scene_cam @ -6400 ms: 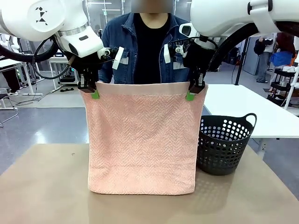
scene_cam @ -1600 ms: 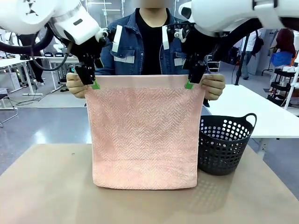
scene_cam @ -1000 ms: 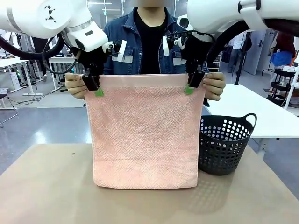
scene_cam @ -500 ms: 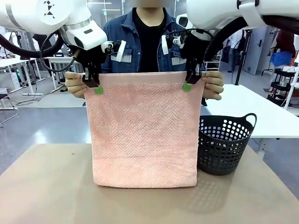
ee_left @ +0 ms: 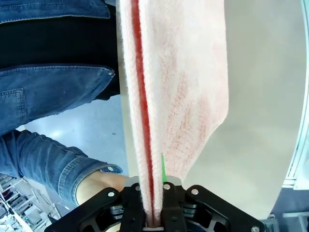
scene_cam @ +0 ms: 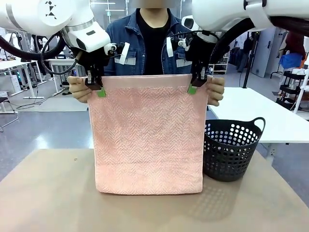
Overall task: Fold the towel.
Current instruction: Release the end of the 100 cm Hotel Towel you were holding and grab the top end of the folded side, then release the end of the 100 cm Hotel Towel you were holding.
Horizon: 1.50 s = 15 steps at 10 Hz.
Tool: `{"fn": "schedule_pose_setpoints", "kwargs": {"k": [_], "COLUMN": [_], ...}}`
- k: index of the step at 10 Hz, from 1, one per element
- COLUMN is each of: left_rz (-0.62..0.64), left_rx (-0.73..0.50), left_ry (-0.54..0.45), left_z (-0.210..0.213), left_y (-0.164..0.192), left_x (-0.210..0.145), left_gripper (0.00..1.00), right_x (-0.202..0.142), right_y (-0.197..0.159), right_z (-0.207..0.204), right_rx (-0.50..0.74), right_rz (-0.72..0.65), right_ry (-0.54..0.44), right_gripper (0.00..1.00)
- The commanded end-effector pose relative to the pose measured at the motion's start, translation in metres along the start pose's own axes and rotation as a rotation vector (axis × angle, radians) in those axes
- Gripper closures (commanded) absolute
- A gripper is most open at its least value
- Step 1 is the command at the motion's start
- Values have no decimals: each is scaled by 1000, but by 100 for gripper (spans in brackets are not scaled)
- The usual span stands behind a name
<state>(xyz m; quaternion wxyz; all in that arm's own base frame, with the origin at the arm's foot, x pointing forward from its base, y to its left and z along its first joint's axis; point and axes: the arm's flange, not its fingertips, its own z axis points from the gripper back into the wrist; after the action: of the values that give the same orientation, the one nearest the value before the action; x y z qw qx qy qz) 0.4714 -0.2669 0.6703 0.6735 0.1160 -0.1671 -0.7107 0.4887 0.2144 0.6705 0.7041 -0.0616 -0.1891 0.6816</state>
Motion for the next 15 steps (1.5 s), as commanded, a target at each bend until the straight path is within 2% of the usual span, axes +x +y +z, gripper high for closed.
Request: {"fn": "schedule_pose_setpoints", "kwargs": {"k": [1, 15], "left_rz": [-1, -1], "left_rx": [3, 3], "left_ry": [-2, -2], "left_z": [2, 2], "left_y": [0, 0], "left_x": [1, 1], "left_gripper": [100, 100], "right_x": [-1, -1], "right_y": [0, 0], "right_z": [2, 2], "right_rx": [-3, -3], "right_rz": [-2, -2], "right_ry": [-1, -1], "right_gripper": [100, 100]}}
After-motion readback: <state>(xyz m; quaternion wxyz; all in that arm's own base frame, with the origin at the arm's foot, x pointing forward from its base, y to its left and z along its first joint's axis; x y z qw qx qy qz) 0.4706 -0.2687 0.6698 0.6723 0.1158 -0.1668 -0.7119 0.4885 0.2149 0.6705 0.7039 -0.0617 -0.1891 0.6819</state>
